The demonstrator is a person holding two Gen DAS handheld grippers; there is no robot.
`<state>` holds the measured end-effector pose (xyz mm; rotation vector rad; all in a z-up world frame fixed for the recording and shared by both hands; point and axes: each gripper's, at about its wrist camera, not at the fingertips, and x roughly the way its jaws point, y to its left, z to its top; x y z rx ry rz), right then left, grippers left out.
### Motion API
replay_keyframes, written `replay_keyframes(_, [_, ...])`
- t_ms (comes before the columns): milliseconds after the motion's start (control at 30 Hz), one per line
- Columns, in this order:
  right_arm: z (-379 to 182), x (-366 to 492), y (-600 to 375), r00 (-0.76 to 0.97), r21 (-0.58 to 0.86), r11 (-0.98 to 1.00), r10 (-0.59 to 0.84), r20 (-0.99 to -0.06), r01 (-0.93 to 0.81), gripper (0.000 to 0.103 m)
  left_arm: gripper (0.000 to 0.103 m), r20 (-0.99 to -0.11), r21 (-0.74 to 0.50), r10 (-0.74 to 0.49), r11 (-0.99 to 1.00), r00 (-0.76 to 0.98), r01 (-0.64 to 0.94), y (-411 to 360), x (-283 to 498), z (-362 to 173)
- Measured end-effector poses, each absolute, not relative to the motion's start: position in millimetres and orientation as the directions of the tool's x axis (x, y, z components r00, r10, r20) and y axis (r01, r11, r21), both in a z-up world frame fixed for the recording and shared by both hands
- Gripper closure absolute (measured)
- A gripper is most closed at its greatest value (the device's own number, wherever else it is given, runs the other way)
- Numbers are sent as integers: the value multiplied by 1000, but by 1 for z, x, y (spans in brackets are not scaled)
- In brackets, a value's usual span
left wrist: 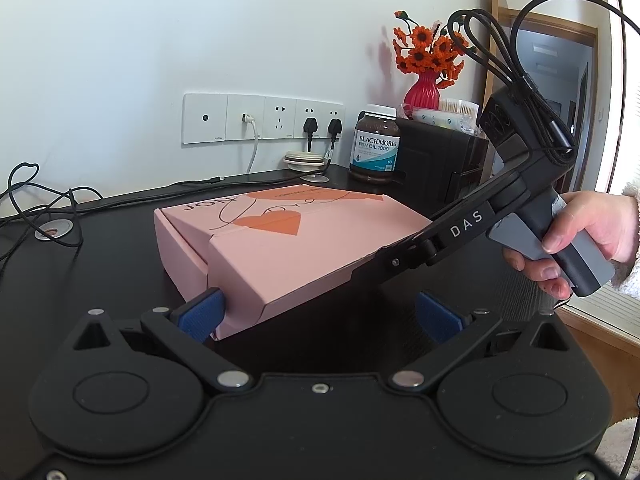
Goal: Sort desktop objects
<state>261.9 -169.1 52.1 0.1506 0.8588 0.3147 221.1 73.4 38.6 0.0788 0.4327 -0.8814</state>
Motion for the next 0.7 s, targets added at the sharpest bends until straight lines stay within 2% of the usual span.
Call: replay_keyframes(700, [50,266,-169,603,262,943,333,-725,-205,34,0,-418,-116,-724,641,548,758,71,223,38])
